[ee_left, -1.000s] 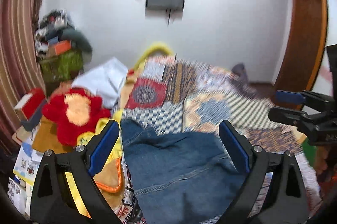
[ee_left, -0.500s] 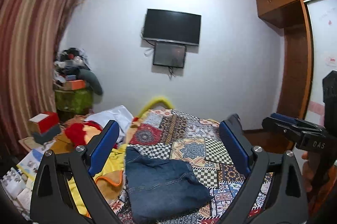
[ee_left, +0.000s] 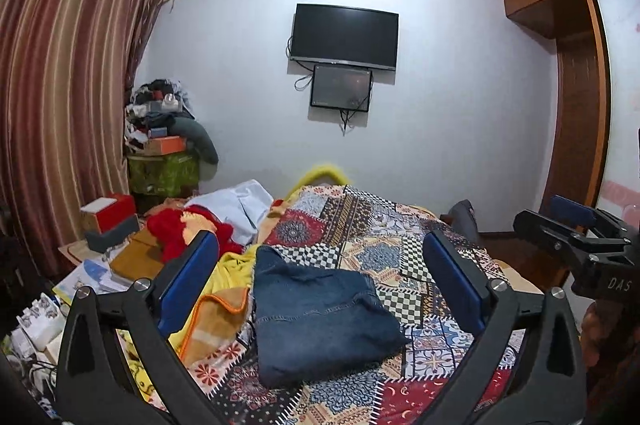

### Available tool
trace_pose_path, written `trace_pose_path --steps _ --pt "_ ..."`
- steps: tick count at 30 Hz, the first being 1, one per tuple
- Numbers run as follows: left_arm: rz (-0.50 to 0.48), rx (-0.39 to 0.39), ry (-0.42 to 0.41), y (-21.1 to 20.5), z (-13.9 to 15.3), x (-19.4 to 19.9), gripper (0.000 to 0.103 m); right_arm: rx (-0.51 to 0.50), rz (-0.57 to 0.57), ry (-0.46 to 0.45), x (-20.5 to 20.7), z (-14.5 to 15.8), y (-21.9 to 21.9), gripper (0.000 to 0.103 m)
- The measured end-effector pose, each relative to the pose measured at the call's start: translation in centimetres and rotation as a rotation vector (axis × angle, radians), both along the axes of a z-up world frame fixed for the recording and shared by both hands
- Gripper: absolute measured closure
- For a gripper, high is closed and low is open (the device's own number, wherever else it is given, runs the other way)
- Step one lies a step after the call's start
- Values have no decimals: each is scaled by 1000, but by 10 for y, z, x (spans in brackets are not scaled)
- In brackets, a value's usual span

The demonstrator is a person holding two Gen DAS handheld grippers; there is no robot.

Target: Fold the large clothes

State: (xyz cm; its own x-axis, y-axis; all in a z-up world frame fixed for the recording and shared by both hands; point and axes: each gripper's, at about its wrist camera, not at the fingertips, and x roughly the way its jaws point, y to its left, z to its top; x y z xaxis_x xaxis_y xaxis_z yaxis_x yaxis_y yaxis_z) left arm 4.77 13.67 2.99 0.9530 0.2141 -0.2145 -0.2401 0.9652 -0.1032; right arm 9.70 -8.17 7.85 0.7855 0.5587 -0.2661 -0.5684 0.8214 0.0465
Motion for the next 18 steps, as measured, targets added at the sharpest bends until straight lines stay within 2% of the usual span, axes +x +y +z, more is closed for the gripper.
trace_pose_path --steps 18 --pt "-16 -1 -1 4 -1 -2 0 -23 -10 35 5 -4 3 0"
